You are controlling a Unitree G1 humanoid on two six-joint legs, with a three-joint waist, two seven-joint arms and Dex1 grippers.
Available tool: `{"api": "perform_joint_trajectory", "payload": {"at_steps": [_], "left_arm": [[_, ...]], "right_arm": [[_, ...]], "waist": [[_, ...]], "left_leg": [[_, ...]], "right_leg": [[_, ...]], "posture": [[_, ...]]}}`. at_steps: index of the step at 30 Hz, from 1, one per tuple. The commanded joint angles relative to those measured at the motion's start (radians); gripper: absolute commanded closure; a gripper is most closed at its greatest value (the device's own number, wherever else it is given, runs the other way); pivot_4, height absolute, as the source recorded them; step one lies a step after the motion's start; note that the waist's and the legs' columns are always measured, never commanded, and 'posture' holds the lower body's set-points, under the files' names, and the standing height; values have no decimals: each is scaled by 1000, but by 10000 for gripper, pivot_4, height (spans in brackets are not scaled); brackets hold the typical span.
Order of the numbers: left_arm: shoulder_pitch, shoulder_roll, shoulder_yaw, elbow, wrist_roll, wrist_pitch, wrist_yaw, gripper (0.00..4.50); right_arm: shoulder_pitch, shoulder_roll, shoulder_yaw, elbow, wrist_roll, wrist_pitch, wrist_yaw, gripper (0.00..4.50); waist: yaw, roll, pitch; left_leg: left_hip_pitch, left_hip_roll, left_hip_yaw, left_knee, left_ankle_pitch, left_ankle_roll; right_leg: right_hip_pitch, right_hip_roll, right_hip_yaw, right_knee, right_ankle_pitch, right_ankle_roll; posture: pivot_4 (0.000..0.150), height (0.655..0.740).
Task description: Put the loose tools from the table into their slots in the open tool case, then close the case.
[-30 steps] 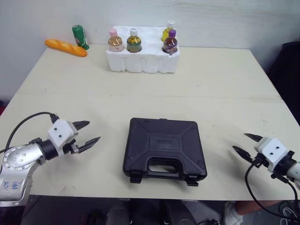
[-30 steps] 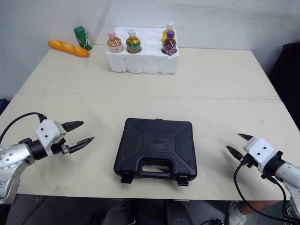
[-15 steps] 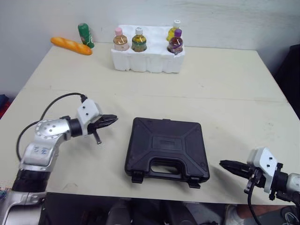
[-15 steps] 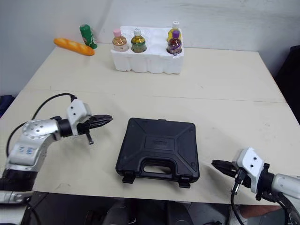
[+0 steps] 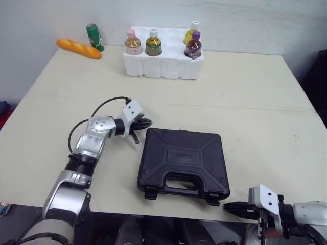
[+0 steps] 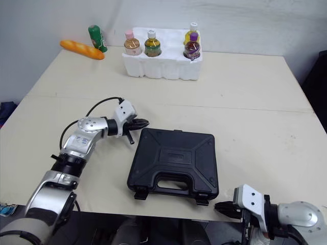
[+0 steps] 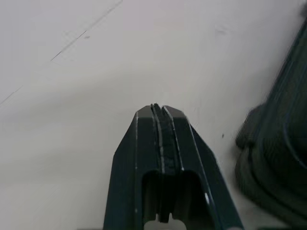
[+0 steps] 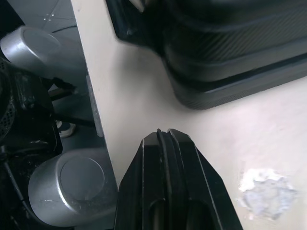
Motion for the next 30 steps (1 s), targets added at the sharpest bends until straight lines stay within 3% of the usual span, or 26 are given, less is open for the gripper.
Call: {"api": "perform_joint_trajectory", "payload": {"at_steps": [1, 4, 9, 22, 30], "left_arm": [[-21, -6, -26, 73, 33, -102, -58, 44596], [2, 16, -40, 50, 23, -128, -154, 44596], [72, 34, -26, -18, 18, -136, -171, 44596], [388, 65, 86, -519, -44, 108, -26, 44596], [482, 45, 105, -658, -36, 212, 73, 44596]], "right_arm": [[-57, 39, 39, 56, -57, -52, -34, 45000], [-92, 62, 36, 69, -26, -51, -27, 45000], [-168, 80, 38, 163, -77, -96, -50, 45000], [-509, 126, 80, 466, -127, -146, -71, 45000], [-518, 71, 66, 480, -111, -107, -15, 45000]], "waist": [[-5, -2, -1], [-10, -2, -1], [-15, -3, -1], [-18, -4, -2], [-4, -3, -2]], "left_leg": [[2, 0, 1, 0, 0, 0], [3, 1, 3, 3, 0, -1], [3, 2, 3, 4, -1, -1], [3, 2, 1, 5, -3, 0], [3, 2, 0, 5, -3, 1]], "right_leg": [[1, 1, 0, 1, 0, 0], [1, 1, -1, 4, 0, 0], [1, 0, 0, 6, 0, 0], [2, -1, 2, 6, 1, -1], [3, -1, 1, 5, 1, -1]], "posture": [[1500, 7378], [1500, 7378], [1500, 7378], [1500, 7378], [1500, 7378]]}}
